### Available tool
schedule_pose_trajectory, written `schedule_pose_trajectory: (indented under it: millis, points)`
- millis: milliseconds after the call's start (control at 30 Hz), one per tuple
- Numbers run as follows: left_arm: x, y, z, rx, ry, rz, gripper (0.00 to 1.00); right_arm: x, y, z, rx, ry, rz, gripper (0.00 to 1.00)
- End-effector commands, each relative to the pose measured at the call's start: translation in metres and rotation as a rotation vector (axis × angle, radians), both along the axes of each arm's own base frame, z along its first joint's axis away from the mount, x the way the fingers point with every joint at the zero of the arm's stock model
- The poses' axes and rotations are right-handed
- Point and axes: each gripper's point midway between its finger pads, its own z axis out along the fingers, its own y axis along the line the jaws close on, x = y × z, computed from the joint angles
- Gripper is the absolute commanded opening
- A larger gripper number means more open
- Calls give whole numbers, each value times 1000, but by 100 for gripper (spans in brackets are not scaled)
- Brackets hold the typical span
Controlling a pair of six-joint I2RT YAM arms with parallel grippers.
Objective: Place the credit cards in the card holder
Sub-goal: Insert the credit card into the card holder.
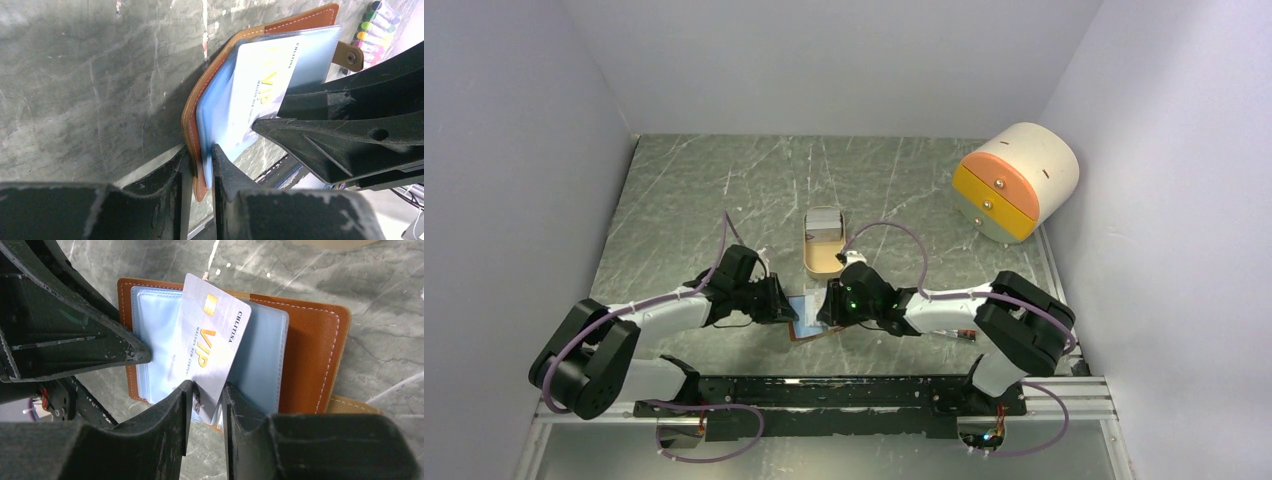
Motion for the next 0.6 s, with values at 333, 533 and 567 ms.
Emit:
schedule_pose_trajectory:
  millis: [333, 533, 567]
  points:
    - [13, 2, 5, 22, -53, 7, 22, -7, -14, -7, 14, 43, 66, 31]
    - [15, 2, 5, 24, -56, 7, 21, -7, -15, -7, 8, 44, 90, 26]
    - [15, 1, 5, 24, -58, 6, 21, -7, -14, -7, 14, 42, 92, 22]
